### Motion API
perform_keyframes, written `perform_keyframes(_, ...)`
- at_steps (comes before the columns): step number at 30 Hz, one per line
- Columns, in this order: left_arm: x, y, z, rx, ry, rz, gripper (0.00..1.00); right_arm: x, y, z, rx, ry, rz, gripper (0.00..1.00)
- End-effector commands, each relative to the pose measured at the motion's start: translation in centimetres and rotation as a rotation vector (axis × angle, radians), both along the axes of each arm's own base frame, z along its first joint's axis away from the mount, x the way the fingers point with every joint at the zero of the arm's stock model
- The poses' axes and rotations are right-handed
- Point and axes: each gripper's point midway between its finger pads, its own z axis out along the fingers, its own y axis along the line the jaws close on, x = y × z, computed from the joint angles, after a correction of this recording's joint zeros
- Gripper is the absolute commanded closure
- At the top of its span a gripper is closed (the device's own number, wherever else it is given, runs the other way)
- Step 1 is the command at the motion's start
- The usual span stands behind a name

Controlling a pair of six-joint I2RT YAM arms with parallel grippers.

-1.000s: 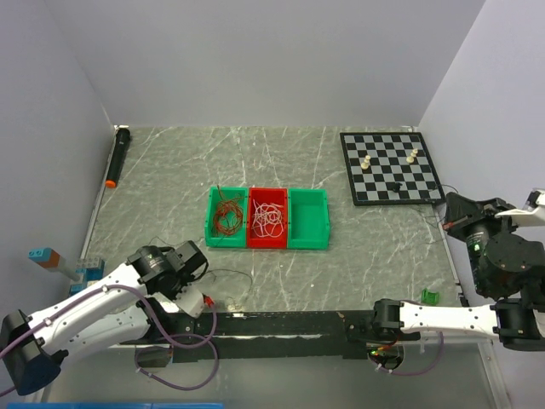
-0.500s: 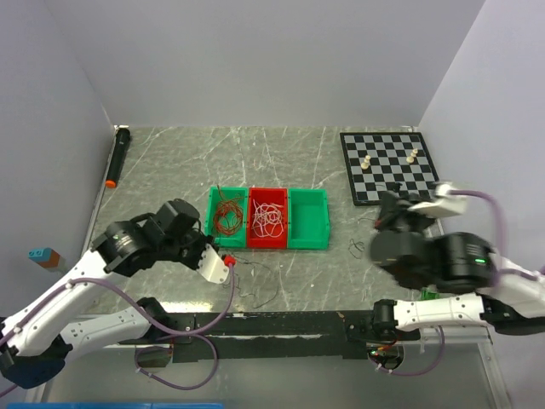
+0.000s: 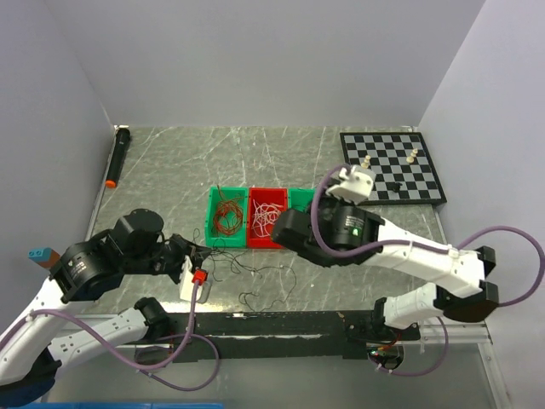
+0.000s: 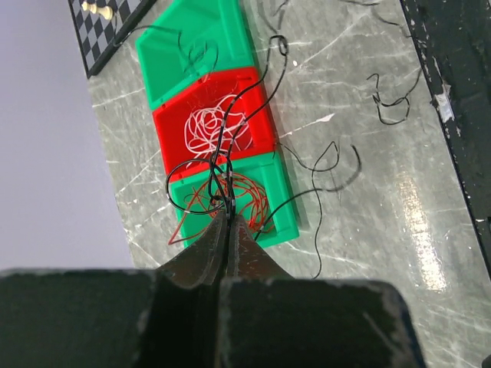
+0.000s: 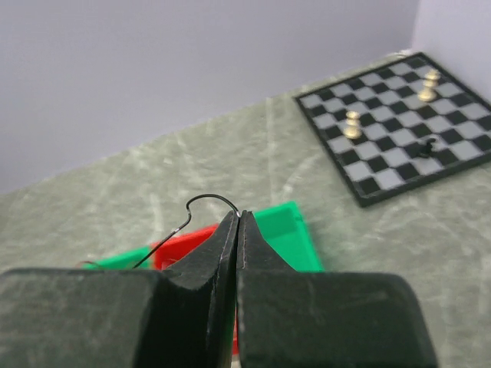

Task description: Untangle the cables

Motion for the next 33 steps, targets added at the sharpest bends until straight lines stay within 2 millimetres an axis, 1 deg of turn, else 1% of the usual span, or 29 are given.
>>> perform_keyframes(1,-0.2,-0.9,0.7,-0.058,-0.014,-0.035,0.99,-0.5,-1.6,7.5,-0.145,-0.097,-0.027,1.0)
perform_keyframes(2,0.1,-1.0,0.7,-0.07,-0.025,-0.022,0.99,-0.4,-1.2,8.0,-0.195,-0.082,-0.025,1.0)
perform_keyframes(3,0.4,-1.1,1.0,-0.09,-0.046,-0.011,0.99,-0.4,-1.1,9.3,-0.219,-0.074,-0.029,1.0)
perform_keyframes(4,0.7,-1.2,1.0,-0.106,-0.058,0.0,0.99,0.1,-0.7,9.6,-0.277,-0.056,-0.048,1.0)
perform_keyframes(5,1.0,-1.3,1.3,-0.139,-0.078,0.015,0.99,1.1,-0.6,9.8,-0.349,-0.024,-0.091,1.0)
perform_keyframes(7,1.5,-1.5,1.4,-0.194,-0.11,0.039,0.99,3.0,-1.0,9.9,-0.455,0.037,-0.165,1.0)
perform_keyframes(9,1.6,-1.6,1.4,-0.241,-0.133,0.053,0.99,4.1,-1.5,10.6,-0.474,0.063,-0.212,1.0)
perform_keyframes(11,1.3,-1.5,0.9,-0.249,-0.129,0.045,0.99,4.8,-2.2,10.6,-0.407,0.105,-0.2,1.0)
perform_keyframes(12,1.0,-1.4,0.4,-0.238,-0.116,0.036,0.99,5.4,-2.1,10.4,-0.368,0.135,-0.182,1.0)
perform_keyframes(13,0.8,-1.4,0.0,-0.231,-0.107,0.035,0.99,6.8,-1.0,10.0,-0.413,0.21,-0.082,1.0)
perform_keyframes(14,0.8,-1.4,-0.3,-0.229,-0.095,0.039,0.99,9.0,2.2,10.0,-0.387,0.181,0.129,1.0)
perform_keyframes(15,0.8,-1.4,-0.7,-0.227,-0.089,0.041,0.99,8.6,4.6,11.6,-0.28,0.043,0.45,0.98)
perform_keyframes(16,0.7,-1.4,-0.7,-0.227,-0.091,0.037,0.99,8.7,4.3,11.2,-0.175,0.01,0.481,0.97)
perform_keyframes(17,0.7,-1.4,-0.8,-0.229,-0.088,0.037,0.99,8.6,3.3,11.8,-0.133,-0.006,0.466,0.98)
perform_keyframes(19,0.5,-1.2,-0.6,-0.247,-0.08,0.047,0.99,8.5,3.1,12.1,-0.166,-0.031,0.488,0.98)
perform_keyframes(20,0.3,-1.1,-0.7,-0.24,-0.077,0.04,0.99,8.9,3.3,11.5,-0.191,-0.007,0.491,0.98)
perform_keyframes(22,0.2,-1.1,-0.8,-0.231,-0.088,0.025,0.99,9.2,3.3,9.4,-0.226,0.091,0.484,0.98)
perform_keyframes(24,0.4,-1.3,-0.7,-0.232,-0.101,0.017,0.99,9.3,4.0,7.7,-0.224,0.107,0.518,0.98)
perform_keyframes(25,0.5,-1.4,-0.6,-0.234,-0.104,0.017,0.99,9.2,3.9,7.0,-0.217,0.112,0.523,0.98)
perform_keyframes(28,0.5,-1.6,-0.3,-0.23,-0.111,0.002,0.99,9.5,3.3,4.3,-0.221,0.165,0.503,0.99)
perform_keyframes(33,0.5,-2.0,0.3,-0.246,-0.113,-0.013,0.99,9.8,2.5,1.5,-0.226,0.194,0.485,1.0)
